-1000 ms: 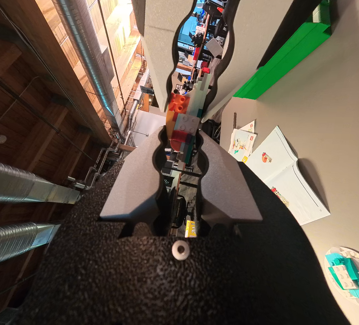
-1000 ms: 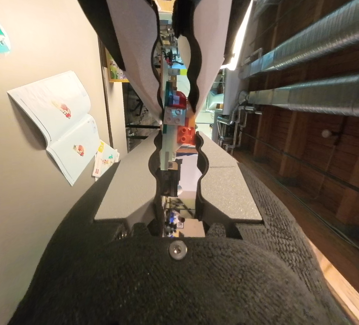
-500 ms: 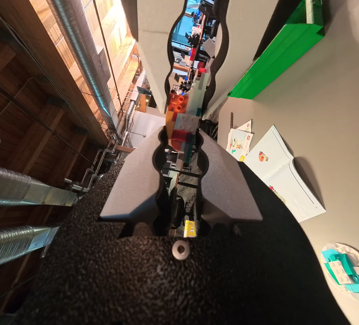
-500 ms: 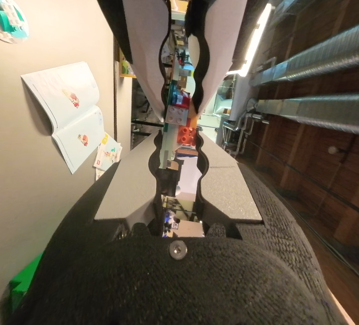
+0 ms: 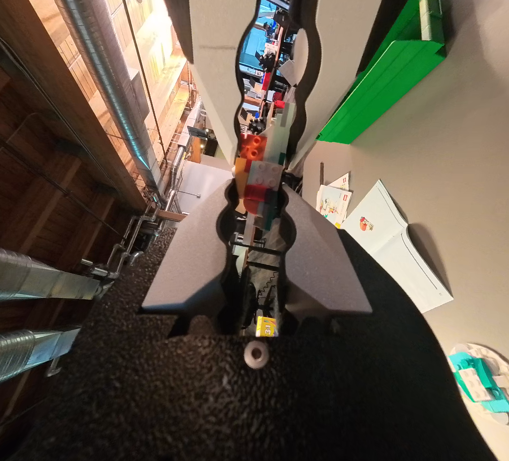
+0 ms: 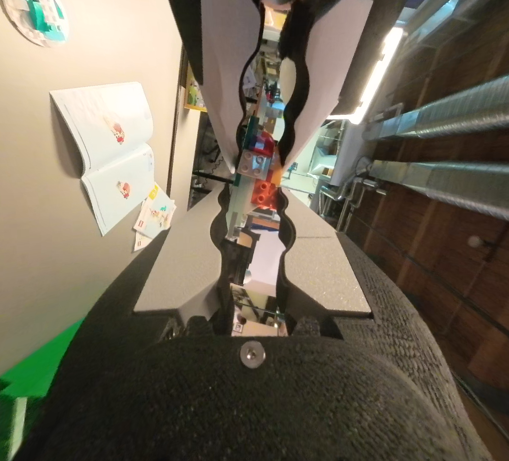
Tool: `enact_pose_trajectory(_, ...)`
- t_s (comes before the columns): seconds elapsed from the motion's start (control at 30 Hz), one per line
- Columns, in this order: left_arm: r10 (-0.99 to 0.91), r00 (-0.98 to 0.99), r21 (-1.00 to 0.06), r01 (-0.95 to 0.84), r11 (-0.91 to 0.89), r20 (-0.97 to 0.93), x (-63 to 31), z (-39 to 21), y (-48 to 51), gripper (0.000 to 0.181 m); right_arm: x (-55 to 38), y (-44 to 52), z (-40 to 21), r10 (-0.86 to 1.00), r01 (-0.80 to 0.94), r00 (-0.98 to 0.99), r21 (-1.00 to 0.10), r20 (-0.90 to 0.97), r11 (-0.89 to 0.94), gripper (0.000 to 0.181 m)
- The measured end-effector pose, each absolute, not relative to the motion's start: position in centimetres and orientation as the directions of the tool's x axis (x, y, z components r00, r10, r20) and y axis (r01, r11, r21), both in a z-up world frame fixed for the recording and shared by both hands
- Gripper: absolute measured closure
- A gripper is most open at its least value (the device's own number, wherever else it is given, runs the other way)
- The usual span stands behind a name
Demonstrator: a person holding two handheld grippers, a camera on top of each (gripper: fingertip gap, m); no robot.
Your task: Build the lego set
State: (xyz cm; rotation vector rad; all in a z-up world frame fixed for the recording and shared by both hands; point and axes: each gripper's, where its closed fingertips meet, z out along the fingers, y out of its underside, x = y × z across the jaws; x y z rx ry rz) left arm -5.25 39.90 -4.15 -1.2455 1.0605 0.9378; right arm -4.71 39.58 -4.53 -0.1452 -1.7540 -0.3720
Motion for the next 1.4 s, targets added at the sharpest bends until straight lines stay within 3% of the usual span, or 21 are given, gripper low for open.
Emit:
enact_pose_trajectory(0.37, -0.031, 0.265, -0.267, -0.958, 0.108, -0.964, -4.9, -4.4, 40.1, 0.156, -4.3, 39.6, -4.7, -0.251, 0.272, -0.273, 0.325, 0.929, 0.906, 0.150)
enact_pose_trajectory(0.67, -0.068, 0.354, -0.361, -0.917, 0.171, -0.933, -4.4, -4.0, 39.6, 0.156, -4.0, 38.5, -4.1, 0.070, 0.208, -0.250, -0.017, 0.966, 0.978, 0.148)
enact_pose_trajectory(0.83, -0.092, 0.384, -0.395, -0.899, 0.190, -0.919, -4.1, -4.0, 39.5, 0.156, -3.8, 38.1, -4.0, 0.170, 0.180, -0.285, -0.122, 0.943, 0.976, 0.148)
enact_pose_trajectory(1.13, -0.108, 0.359, -0.373, -0.915, 0.154, -0.927, -4.0, -4.7, 39.9, 0.156, -3.7, 38.8, -4.7, 0.052, 0.215, -0.326, 0.021, 0.944, 0.976, 0.149)
enact_pose_trajectory(1.4, -0.122, 0.363, -0.381, -0.904, 0.192, -0.924, -3.5, -4.5, 39.6, 0.156, -3.4, 38.1, -4.5, -0.034, 0.145, -0.337, 0.088, 0.941, 0.986, 0.150)
